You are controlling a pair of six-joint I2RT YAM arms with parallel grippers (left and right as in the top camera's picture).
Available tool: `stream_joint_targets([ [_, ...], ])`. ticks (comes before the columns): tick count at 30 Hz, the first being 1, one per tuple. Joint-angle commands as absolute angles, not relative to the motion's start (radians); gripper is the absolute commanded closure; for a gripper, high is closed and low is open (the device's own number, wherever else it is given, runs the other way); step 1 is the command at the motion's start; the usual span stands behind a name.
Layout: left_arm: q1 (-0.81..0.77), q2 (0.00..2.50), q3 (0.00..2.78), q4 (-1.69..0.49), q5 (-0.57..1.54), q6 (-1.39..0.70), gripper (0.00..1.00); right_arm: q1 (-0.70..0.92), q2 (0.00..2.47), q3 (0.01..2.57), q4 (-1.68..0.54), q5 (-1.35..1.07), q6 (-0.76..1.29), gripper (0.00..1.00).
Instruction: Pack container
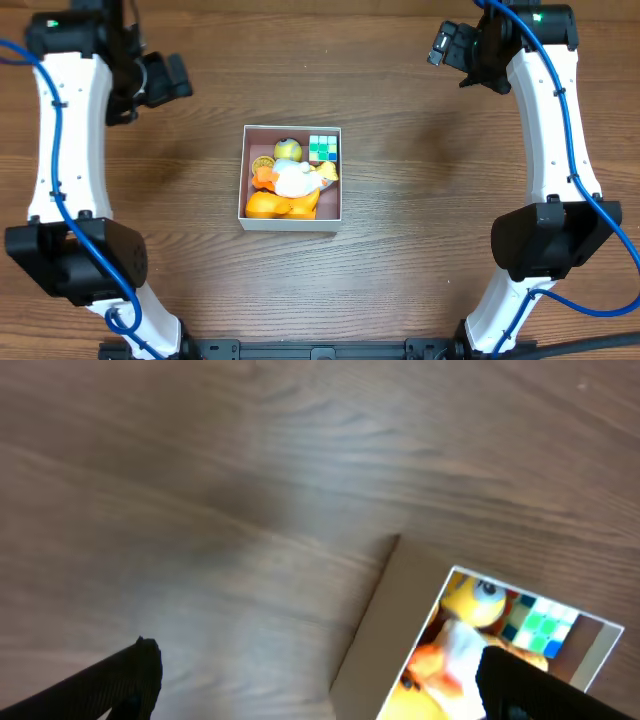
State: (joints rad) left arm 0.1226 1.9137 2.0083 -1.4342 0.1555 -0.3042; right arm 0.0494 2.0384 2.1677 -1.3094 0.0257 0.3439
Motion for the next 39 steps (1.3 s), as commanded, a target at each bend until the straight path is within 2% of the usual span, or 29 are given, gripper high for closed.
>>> stream_joint_targets([
  [1, 0.119, 1.909, 2.025, -1.488, 0.208, -0.292, 0.0, 0.051, 2.037, 2.191, -1.306, 0.027, 0.353, 0.0],
  [22, 0.112, 1.855, 2.025, -1.528, 0.149, -0.321, 0.0, 0.051, 2.037, 2.191, -1.306, 0.027, 0.352, 0.0],
  [30, 0.111, 1.536, 1.934, -1.215, 0.094, -0.329, 0.0, 0.051, 2.037, 2.191, -1.306, 0.027, 0.353, 0.0],
  [34, 0.111, 1.329, 1.686, -0.979, 0.078, -0.329, 0.0, 0.051, 2.037, 2.191, -1.306, 0.027, 0.353, 0.0],
  [39, 0.111, 1.033, 1.224, -0.634, 0.088, -0.329, 0.0, 0.051, 2.037, 2.191, -1.306, 0.027, 0.353, 0.0],
])
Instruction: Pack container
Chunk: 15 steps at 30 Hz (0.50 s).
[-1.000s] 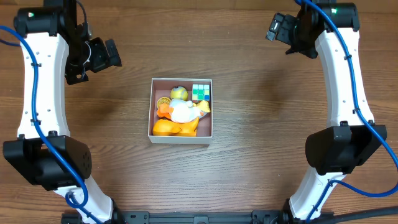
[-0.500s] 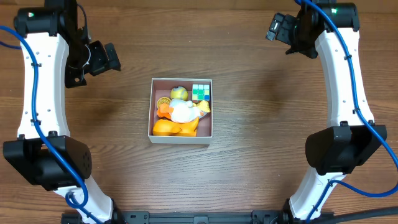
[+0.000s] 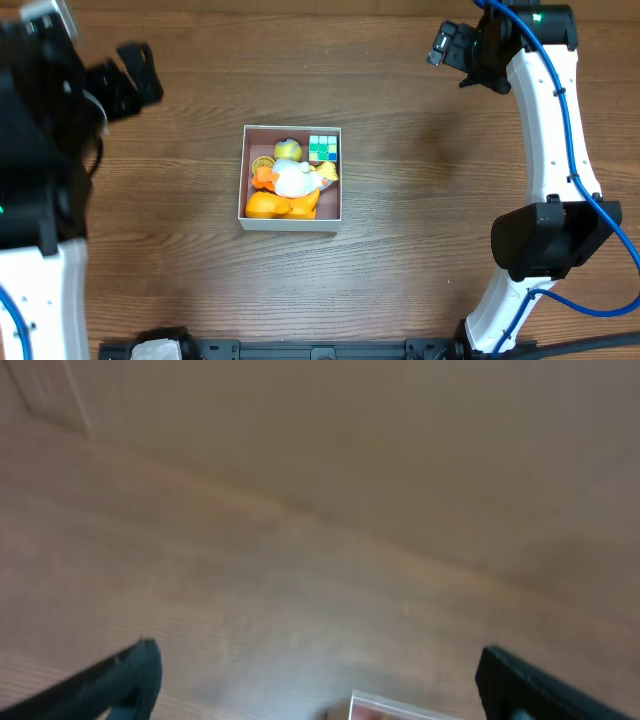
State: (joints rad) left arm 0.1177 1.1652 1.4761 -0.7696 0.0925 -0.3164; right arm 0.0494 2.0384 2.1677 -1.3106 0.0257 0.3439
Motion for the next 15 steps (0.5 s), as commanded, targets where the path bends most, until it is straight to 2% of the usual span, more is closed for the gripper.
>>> stream_joint_targets([
  [1, 0.111, 0.977, 1.13, -0.57, 0.087, -0.329, 0.0, 0.051, 2.037, 2.191, -1.306, 0.027, 0.353, 0.0],
  [8, 0.111, 0.628, 0.585, -0.217, 0.123, -0.329, 0.0, 0.051, 2.037, 2.191, -1.306, 0.027, 0.353, 0.0],
  [15, 0.111, 0.348, 0.283, -0.128, 0.125, -0.329, 0.0, 0.051, 2.037, 2.191, -1.306, 0.027, 0.353, 0.0],
])
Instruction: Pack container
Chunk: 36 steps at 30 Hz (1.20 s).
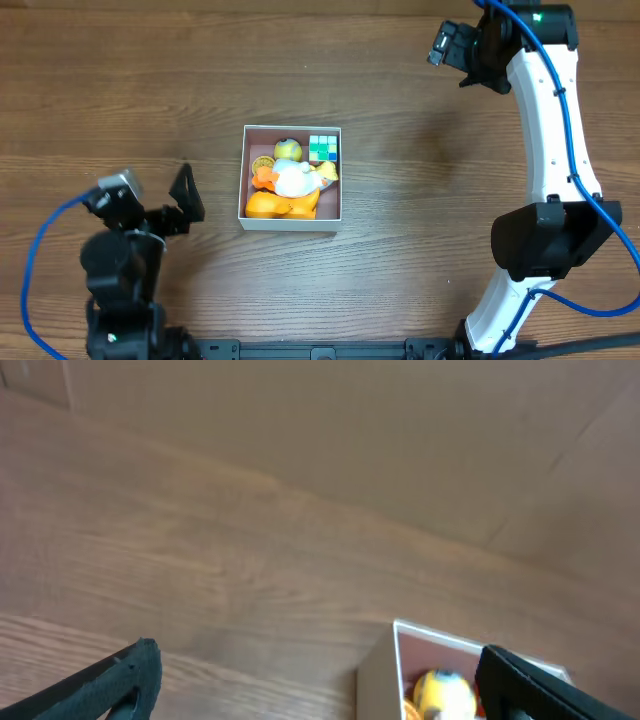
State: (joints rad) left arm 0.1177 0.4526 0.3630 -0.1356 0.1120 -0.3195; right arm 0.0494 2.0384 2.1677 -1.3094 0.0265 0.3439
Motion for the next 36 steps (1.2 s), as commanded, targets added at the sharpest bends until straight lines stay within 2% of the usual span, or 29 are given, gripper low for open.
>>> stream_joint_targets([
  [1, 0.111, 0.326, 0.268, -0.13, 0.124, -0.329, 0.0, 0.051, 2.037, 2.191, -1.306, 0.027, 0.353, 0.0],
  [13, 0.112, 0.201, 0.21, -0.311, 0.112, -0.249, 0.0, 0.051, 2.037, 2.191, -1.306, 0.027, 0.353, 0.0],
  [21, 0.125, 0.049, 0.094, -0.313, 0.095, -0.2, 0.0, 0.051, 2.037, 2.191, -1.306, 0.027, 0.353, 0.0],
  [36, 0.131, 0.004, 0.094, -0.312, 0.097, -0.097, 0.0, 0.051, 2.037, 2.191, -1.306, 0.027, 0.352, 0.0],
])
